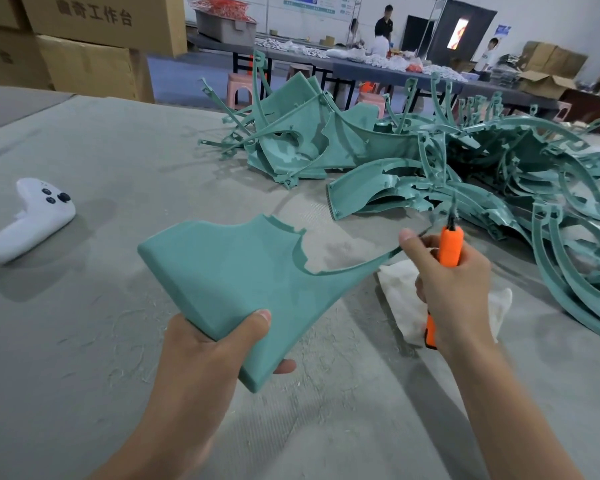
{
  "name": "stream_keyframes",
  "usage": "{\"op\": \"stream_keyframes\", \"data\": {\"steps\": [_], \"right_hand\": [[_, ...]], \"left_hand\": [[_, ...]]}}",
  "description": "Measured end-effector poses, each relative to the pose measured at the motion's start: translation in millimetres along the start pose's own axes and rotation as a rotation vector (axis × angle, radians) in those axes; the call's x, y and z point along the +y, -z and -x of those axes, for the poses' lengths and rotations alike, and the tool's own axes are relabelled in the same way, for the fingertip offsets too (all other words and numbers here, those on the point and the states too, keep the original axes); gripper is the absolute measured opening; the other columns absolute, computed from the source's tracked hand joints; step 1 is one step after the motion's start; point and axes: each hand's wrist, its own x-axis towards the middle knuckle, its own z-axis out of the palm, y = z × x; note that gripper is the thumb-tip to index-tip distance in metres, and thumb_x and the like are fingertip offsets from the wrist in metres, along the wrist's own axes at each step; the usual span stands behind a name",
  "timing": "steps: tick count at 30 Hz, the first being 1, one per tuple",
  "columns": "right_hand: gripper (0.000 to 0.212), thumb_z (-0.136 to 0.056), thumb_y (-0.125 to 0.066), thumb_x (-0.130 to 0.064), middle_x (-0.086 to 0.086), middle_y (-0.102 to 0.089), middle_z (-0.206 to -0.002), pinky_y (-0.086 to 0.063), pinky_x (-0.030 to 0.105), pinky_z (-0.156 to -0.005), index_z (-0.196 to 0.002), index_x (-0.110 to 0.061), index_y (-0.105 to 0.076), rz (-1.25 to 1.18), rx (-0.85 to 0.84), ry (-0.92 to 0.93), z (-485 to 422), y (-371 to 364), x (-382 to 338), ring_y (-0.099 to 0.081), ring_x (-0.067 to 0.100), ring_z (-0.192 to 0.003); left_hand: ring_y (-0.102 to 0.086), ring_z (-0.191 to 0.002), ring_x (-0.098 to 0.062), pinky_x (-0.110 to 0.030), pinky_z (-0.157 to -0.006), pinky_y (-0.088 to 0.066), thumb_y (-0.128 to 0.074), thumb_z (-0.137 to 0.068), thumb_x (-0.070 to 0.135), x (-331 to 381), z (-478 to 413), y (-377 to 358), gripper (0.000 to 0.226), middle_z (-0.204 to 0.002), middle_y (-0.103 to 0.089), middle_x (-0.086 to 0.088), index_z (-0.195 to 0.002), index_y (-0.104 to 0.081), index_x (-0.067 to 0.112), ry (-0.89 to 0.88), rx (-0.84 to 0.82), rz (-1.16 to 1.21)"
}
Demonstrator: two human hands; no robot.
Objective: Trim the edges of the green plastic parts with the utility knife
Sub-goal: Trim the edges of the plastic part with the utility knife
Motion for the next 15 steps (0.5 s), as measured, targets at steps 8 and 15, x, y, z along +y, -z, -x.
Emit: {"op": "stream_keyframes", "data": {"steps": [8,15], "right_hand": [[0.030,-0.076,-0.079,-0.048,-0.008,-0.048,-0.057,-0.038,0.033,-0.054,-0.073,-0.024,-0.061,0.047,-0.121,-0.050,25,-28,0,-0.040,0.014,-0.053],[0.046,-0.069,-0.080,-0.054,-0.011,-0.053,-0.064,-0.036,0.032,-0.058,-0.091,-0.017,-0.064,-0.069,-0.158,-0.160,37,-38,-1,-0.044,0.009,-0.053]], "left_hand": [[-0.073,-0.073,-0.027,-0.048,-0.056,-0.057,-0.069,-0.067,0.013,1,2,-5,0.024,-0.094,-0.075,-0.005,-0.087,-0.077,0.023,-0.018,0.006,0.041],[-0.072,-0.067,-0.026,-0.038,-0.050,-0.058,-0.069,-0.066,0.013,2,7,-12,0.026,-0.087,-0.075,0.000,-0.088,-0.076,0.026,-0.110,0.038,-0.030]]}}
